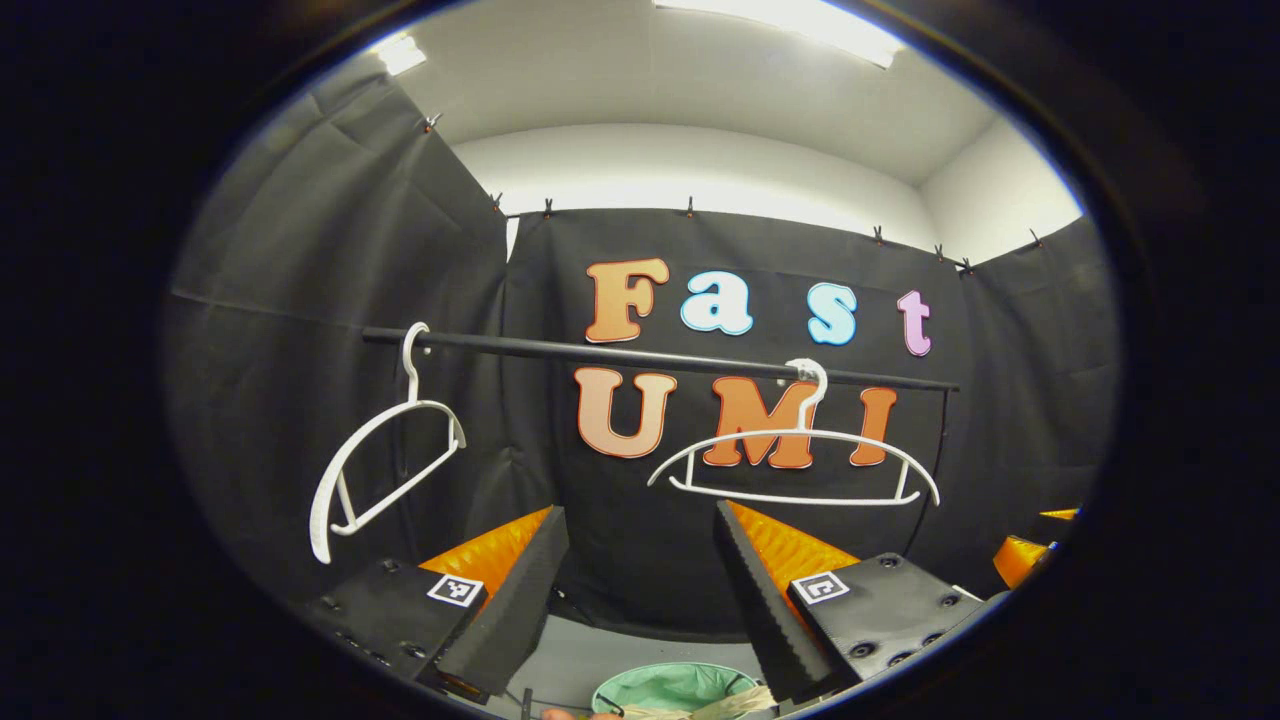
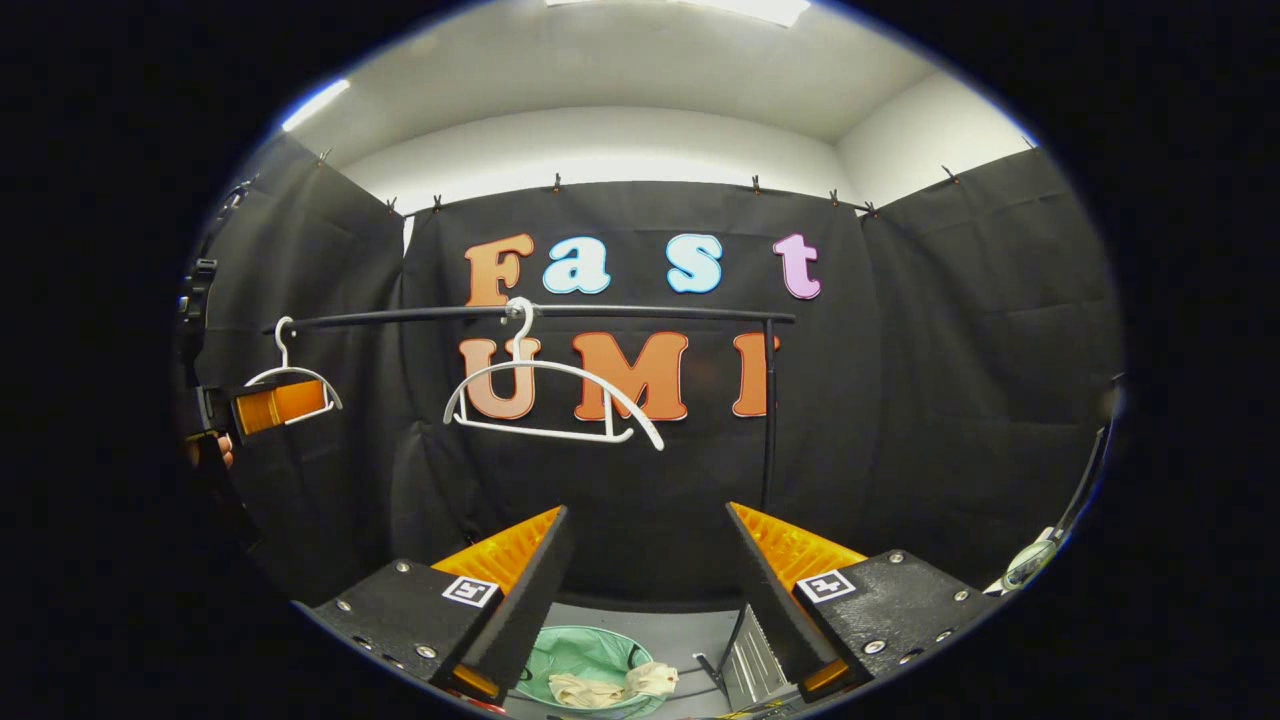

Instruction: Grasp the clothes on the hanger with both hands and then place them into the laundry hamper below.

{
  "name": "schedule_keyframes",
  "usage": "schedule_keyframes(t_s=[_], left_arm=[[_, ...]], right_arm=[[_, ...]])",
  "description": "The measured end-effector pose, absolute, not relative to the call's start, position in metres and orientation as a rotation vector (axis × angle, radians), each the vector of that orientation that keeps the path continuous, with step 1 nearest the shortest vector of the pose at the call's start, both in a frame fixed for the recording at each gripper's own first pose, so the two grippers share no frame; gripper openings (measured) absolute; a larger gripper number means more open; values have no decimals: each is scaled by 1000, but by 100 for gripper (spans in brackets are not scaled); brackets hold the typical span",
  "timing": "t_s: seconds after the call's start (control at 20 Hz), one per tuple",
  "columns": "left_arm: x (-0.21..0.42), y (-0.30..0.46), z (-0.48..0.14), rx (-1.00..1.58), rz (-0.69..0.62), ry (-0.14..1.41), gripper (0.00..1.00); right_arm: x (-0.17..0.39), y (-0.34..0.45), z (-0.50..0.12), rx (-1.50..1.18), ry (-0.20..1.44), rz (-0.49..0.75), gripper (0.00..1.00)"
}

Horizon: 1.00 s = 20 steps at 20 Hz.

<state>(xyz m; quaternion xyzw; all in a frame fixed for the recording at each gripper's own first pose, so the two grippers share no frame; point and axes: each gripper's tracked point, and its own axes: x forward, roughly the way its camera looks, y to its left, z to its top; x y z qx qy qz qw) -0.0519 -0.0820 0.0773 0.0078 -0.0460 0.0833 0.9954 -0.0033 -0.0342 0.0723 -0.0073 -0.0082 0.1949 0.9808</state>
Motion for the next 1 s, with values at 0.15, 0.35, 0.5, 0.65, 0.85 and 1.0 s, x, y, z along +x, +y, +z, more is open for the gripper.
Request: schedule_keyframes(t_s=[0.15,0.35,0.5,0.65,0.85,1.0], left_arm=[[-39,-94,76,28,161,-86,94],[-23,-95,76,3,159,-106,94],[-5,-82,61,-17,190,-76,96],[7,-67,45,18,202,-26,94],[15,-35,36,9,246,-21,99],[19,-16,29,14,277,-13,96]], right_arm=[[-3,-38,80,0,-30,402,93],[3,-53,93,25,-68,358,93],[14,-63,88,26,-56,308,93],[18,-64,85,49,-41,288,93],[23,-65,85,37,-39,247,93],[33,-58,93,30,-36,233,93]])
